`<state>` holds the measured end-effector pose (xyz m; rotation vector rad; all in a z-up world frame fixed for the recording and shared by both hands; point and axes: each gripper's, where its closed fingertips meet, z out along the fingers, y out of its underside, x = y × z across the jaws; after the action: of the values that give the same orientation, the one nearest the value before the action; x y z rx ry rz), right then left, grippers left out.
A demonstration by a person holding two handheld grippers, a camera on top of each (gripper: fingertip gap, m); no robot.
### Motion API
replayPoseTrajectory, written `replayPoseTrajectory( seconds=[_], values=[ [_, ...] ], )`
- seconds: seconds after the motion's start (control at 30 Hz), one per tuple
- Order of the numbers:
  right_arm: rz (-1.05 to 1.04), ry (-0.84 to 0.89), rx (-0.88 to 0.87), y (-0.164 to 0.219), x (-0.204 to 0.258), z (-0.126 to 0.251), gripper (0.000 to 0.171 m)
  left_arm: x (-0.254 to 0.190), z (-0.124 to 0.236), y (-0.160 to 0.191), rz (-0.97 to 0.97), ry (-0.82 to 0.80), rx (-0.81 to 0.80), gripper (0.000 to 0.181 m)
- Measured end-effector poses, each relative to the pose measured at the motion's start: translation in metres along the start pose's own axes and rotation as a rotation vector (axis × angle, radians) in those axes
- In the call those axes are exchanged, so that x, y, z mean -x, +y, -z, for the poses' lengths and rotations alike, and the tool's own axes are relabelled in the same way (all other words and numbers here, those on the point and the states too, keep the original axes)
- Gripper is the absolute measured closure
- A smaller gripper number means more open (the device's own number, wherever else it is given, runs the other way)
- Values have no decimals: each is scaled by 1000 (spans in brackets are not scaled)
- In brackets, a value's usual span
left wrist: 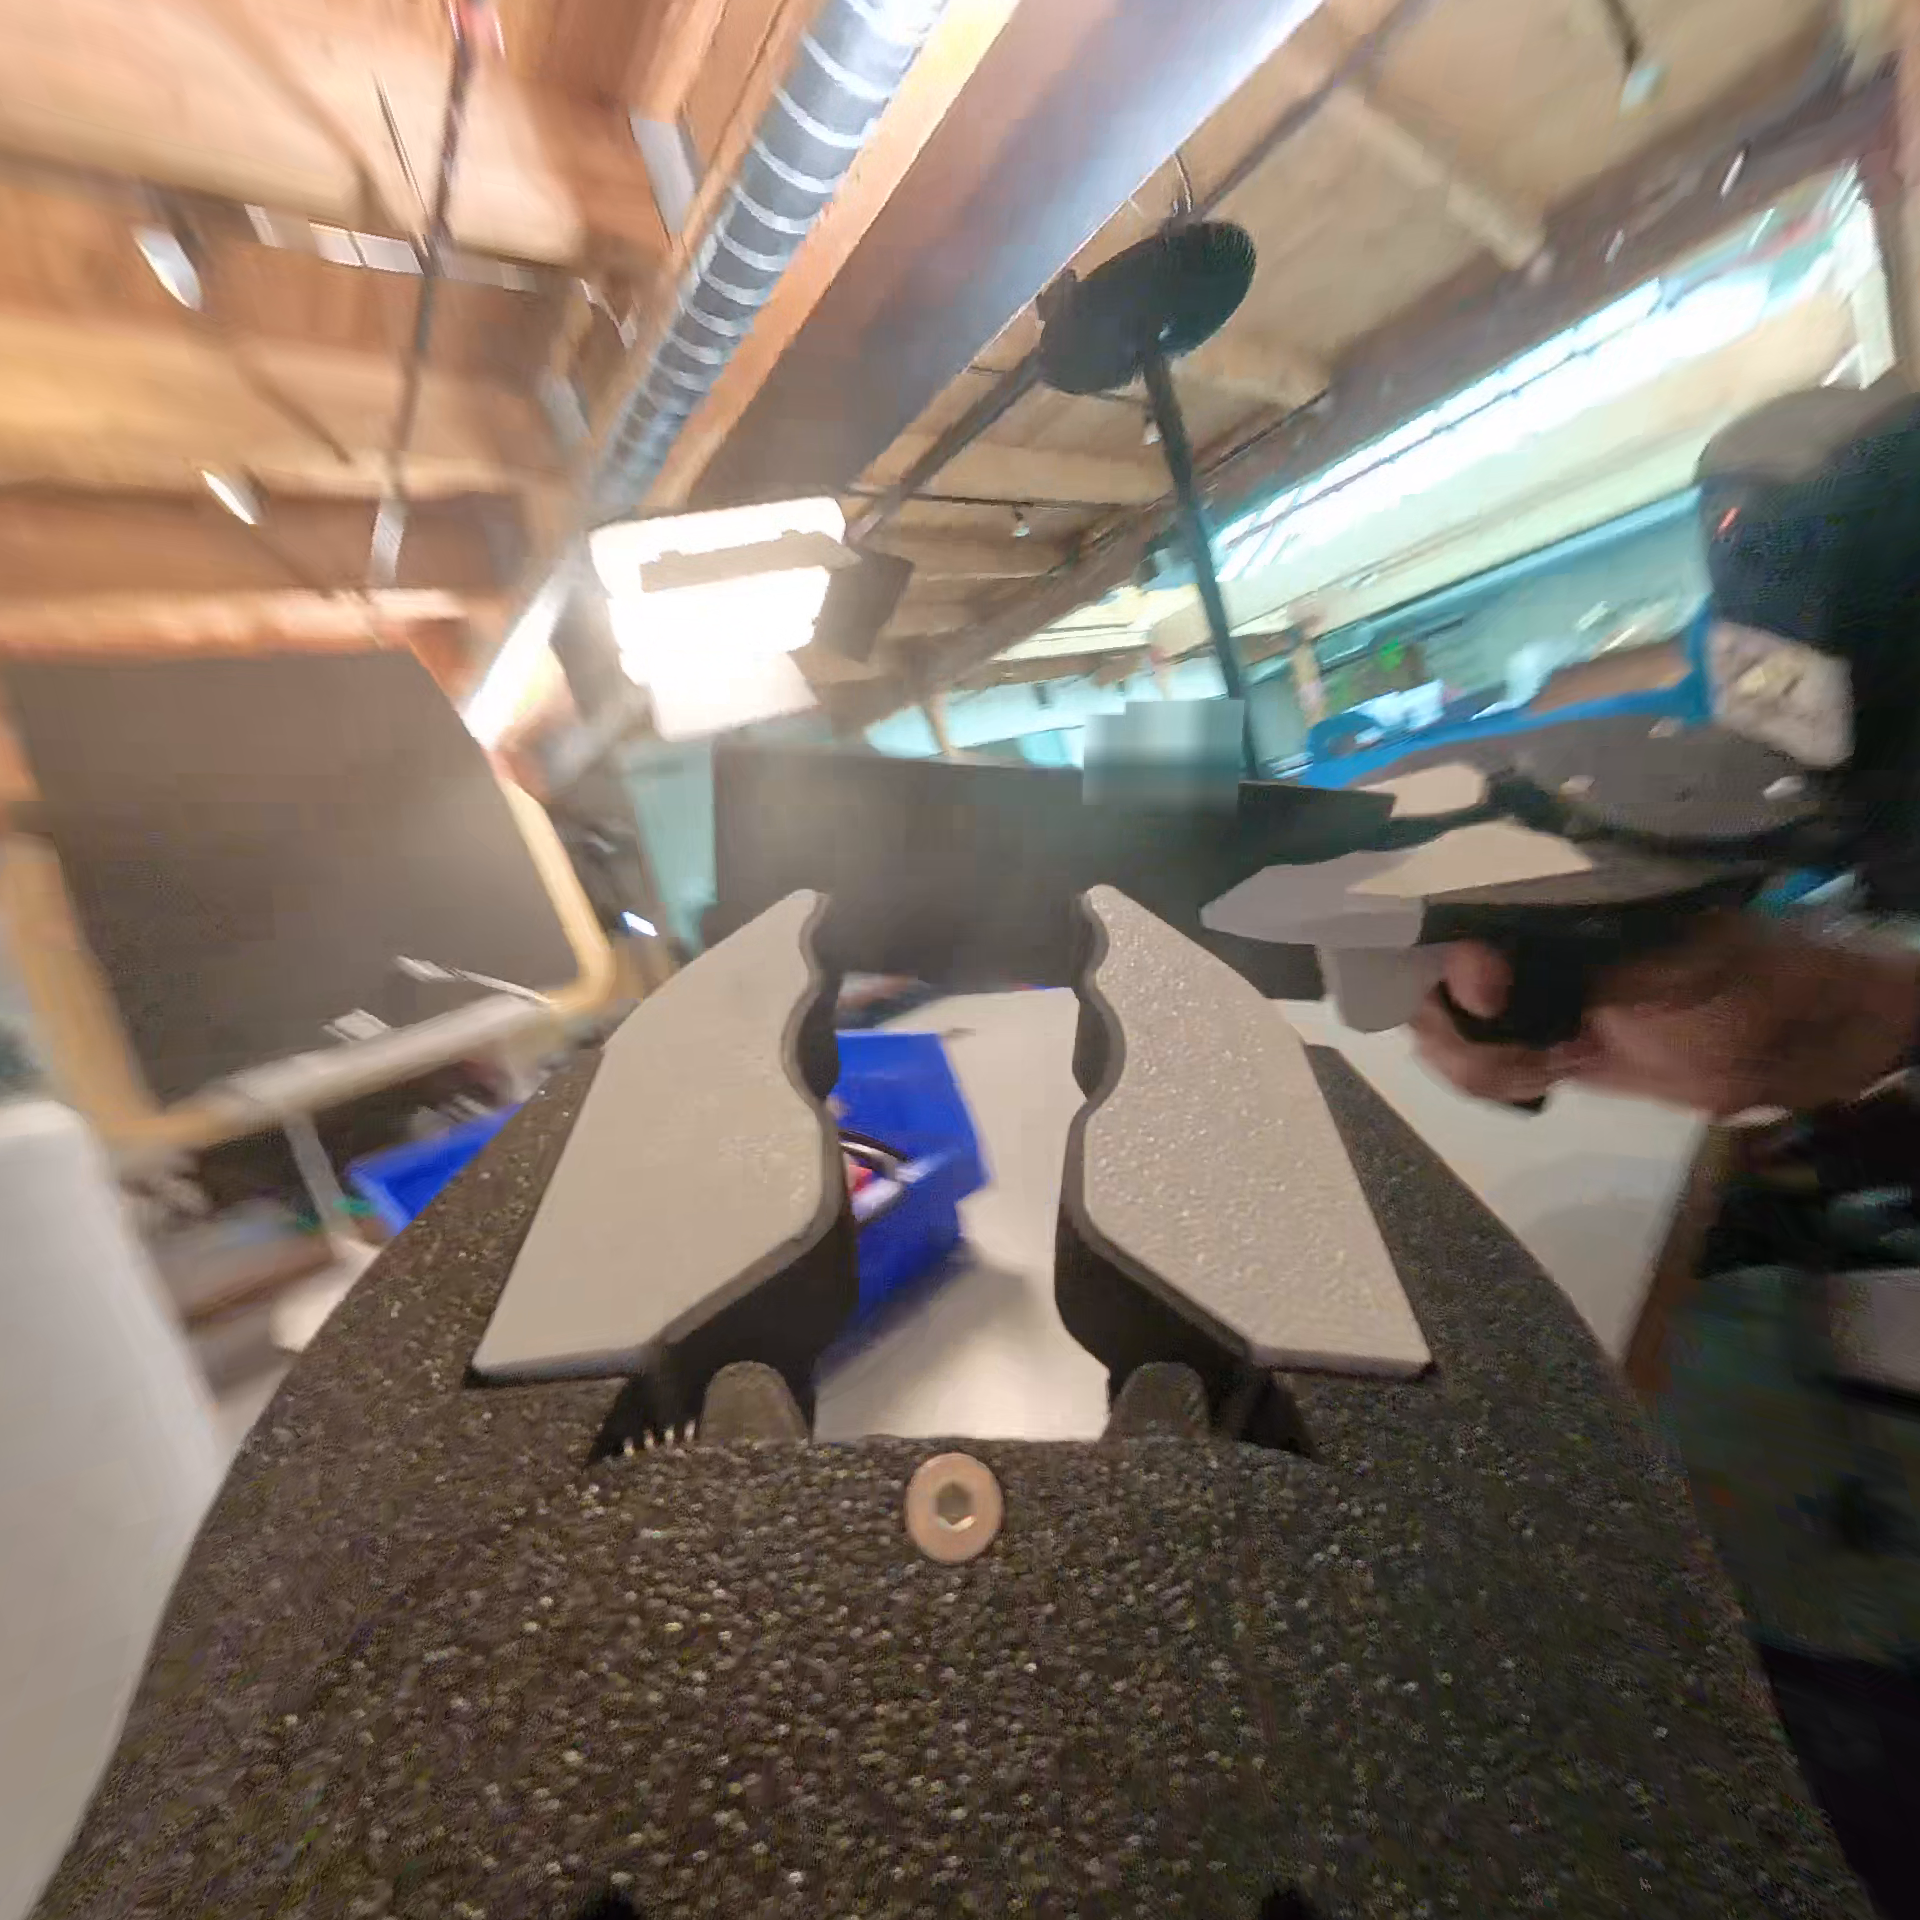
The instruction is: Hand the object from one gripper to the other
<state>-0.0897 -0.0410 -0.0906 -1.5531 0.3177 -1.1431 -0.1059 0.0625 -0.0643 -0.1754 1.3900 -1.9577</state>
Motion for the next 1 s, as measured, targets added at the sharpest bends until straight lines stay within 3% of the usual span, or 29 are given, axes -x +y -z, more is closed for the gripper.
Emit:
replayPoseTrajectory(
  seconds=[0.17, 0.37, 0.43, 0.53, 0.57, 0.6, 0.7, 0.8, 1.0],
  values=[
    [-365, -194, -159, -22, 12, 6, 169, -11, -13, 30, 536, 144, 72, 122],
    [-666, -459, -274, -37, 40, 10, 169, -24, -19, 24, 780, 241, -28, 111],
    [-718, -506, -255, -33, 49, 6, 169, -30, -16, 15, 807, 290, -78, 115],
    [-768, -544, -227, -27, 58, 2, 169, -38, -14, 8, 843, 337, -112, 148],
    [-785, -556, -229, -27, 59, 2, 166, -38, -14, 8, 833, 330, -109, 169],
    [-806, -558, -222, -26, 59, 1, 163, -38, -13, 8, 803, 324, -106, 176],
    [-807, -464, -118, -9, 54, -10, 144, -36, -14, 9, 628, 257, -55, 178],
    [-775, -394, -51, 3, 49, -15, 132, -35, -12, 5, 329, 170, -21, 178],
    [-728, -359, -9, 4, 44, -11, 130, -20, -7, -2, -259, -47, 47, 179]
  ],
)
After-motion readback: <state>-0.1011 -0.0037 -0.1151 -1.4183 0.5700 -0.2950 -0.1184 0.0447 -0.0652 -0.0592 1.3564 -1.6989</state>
